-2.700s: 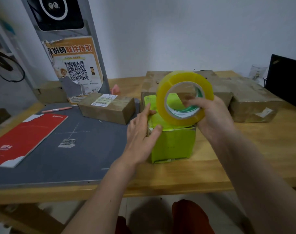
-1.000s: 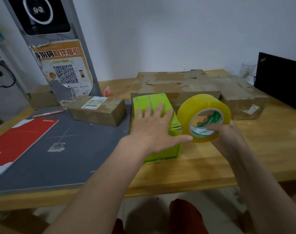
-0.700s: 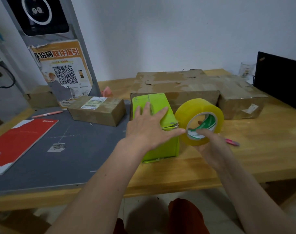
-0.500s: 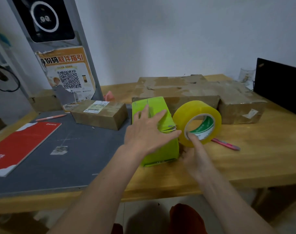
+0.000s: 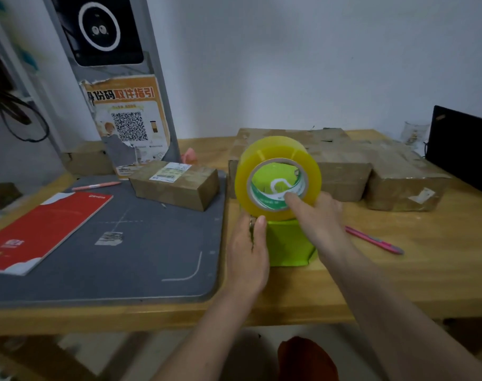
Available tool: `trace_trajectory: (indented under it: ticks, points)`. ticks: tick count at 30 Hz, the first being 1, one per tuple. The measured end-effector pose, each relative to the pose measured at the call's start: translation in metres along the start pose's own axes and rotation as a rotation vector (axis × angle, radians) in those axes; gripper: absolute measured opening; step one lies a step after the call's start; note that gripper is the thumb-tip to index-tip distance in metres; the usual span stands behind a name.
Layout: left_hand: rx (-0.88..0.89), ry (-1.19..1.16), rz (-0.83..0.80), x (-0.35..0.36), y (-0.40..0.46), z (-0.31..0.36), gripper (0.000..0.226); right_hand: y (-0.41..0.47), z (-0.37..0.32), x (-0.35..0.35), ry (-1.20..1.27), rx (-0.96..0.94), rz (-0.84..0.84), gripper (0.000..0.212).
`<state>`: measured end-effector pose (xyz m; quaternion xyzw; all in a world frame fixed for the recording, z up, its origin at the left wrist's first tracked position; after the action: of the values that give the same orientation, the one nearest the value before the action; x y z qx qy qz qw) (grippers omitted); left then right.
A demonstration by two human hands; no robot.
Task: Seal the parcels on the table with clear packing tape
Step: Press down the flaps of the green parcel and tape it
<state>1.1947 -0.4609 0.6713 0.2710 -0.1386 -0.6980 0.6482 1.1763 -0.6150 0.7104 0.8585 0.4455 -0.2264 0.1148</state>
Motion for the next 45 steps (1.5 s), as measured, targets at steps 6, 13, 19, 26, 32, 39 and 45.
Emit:
trace_trajectory:
  ticks: [6, 13, 19, 26, 32, 39, 45]
  points:
    - [-0.118, -0.1, -0.03, -0.007, -0.006, -0.025, 0.025, -0.003, -0.011, 0.027, -0.181, -0.077, 0.016, 0.055]
    - [-0.184, -0.13, -0.078, -0.005, -0.006, -0.03, 0.046, 0.006, 0.002, -0.001, 0.391, 0.05, 0.049, 0.027]
    - [-0.12, -0.072, -0.073, -0.007, -0.001, -0.025, 0.04, 0.012, 0.015, 0.008, 0.318, 0.025, 0.098, 0.069]
    - [0.058, 0.503, -0.278, -0.012, 0.011, -0.012, 0.061, 0.01, 0.006, 0.0, 0.342, 0.016, 0.115, 0.08]
    - [0.04, 0.676, -0.376, -0.017, 0.013, 0.004, 0.057, 0.017, 0.02, -0.021, 0.607, 0.091, 0.097, 0.045]
    - [0.111, 0.987, -0.517, 0.014, 0.021, 0.023, 0.087, 0.017, 0.02, -0.009, 0.486, 0.05, 0.048, 0.016]
    - [0.145, 0.988, -0.546, 0.015, 0.016, 0.023, 0.09, 0.016, 0.009, -0.011, 0.208, -0.056, 0.059, 0.043]
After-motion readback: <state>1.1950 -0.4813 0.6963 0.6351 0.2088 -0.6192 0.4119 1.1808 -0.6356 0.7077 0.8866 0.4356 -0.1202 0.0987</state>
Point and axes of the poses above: each hand's wrist, its own y-axis towards the middle knuckle, its own x-axis out of the palm, z = x × y, the point moved 8 cm from there along y, towards the middle knuckle, and after that the axes turned 6 degrees about x, right-handed, at the moved point
